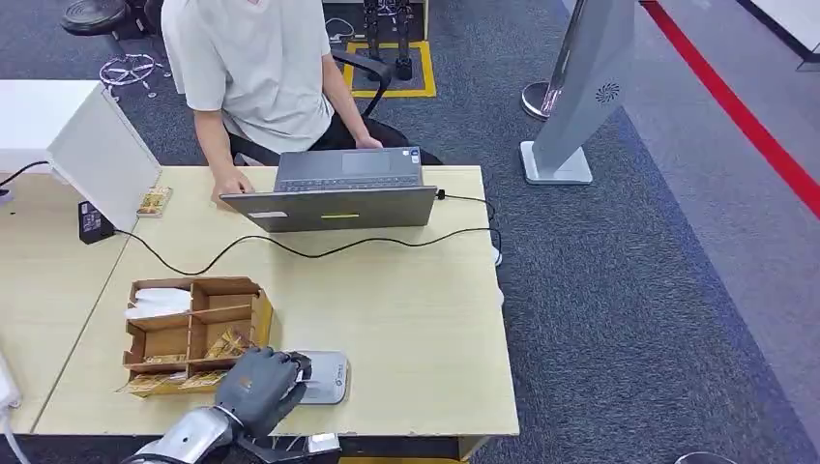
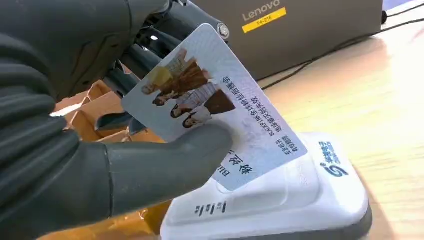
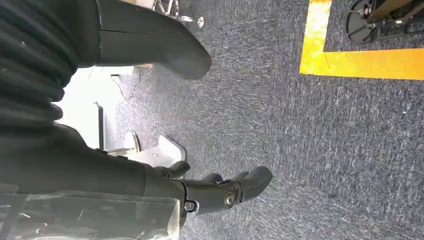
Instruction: Pass the card to the sensor for recognition and then transmit it.
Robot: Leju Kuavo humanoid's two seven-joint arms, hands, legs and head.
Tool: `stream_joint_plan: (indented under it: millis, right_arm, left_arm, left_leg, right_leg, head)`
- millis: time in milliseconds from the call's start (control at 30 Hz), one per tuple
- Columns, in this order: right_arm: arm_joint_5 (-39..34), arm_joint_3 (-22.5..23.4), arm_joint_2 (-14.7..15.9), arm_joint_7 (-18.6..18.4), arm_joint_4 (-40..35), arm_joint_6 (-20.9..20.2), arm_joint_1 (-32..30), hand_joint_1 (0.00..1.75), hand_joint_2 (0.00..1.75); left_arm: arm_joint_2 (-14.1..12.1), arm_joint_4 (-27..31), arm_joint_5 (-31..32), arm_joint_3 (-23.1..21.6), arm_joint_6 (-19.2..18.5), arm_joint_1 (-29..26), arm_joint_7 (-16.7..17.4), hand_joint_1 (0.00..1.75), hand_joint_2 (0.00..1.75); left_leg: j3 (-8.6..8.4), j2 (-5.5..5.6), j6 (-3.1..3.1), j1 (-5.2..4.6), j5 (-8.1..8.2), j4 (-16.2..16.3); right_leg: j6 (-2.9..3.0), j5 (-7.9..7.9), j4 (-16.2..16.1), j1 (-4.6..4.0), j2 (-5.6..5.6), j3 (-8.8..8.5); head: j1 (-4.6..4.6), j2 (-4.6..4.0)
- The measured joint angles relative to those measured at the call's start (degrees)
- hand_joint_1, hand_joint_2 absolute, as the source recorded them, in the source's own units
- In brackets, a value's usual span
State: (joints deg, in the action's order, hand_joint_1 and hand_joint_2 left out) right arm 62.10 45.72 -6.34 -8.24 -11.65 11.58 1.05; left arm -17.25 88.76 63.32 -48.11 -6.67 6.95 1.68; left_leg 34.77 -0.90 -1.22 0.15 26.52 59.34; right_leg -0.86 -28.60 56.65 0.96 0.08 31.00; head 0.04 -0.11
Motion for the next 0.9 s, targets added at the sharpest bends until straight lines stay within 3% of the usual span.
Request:
stream_joint_plan:
  millis: [633, 767, 900]
  right_arm:
    - [1.35, 0.07, 0.0, 0.07, 0.0, -0.2, 0.27, 0.0, 1.75]
    - [1.81, 0.35, -0.02, 0.79, 0.0, -0.2, 0.25, 0.0, 1.75]
    - [2.27, 0.5, -0.22, 2.6, 0.0, -0.2, 0.29, 0.0, 1.75]
  left_arm:
    - [1.2, -2.97, -0.59, -1.42, -0.3, 0.87, 2.71, 1.75, 1.75]
    - [2.33, -2.97, 4.41, -1.29, 4.29, 0.61, 5.92, 1.75, 1.75]
    - [5.05, -0.4, 11.45, 0.59, 15.31, 0.45, 6.41, 1.75, 1.75]
  left_leg:
    - [-0.02, 0.0, 0.0, -0.01, 0.0, 0.0]
    - [-0.02, 0.0, 0.0, -0.01, 0.0, 0.0]
    - [0.01, 0.07, -0.01, 0.01, -0.01, 0.01]
  right_leg:
    - [0.0, 0.0, 0.0, 0.0, 0.0, -0.03]
    - [0.0, 0.0, 0.0, 0.0, 0.0, -0.01]
    - [0.0, 0.01, 0.0, 0.02, -0.07, -0.02]
  head:
    - [0.0, 0.0]
    - [0.0, 0.0]
    - [0.0, 0.0]
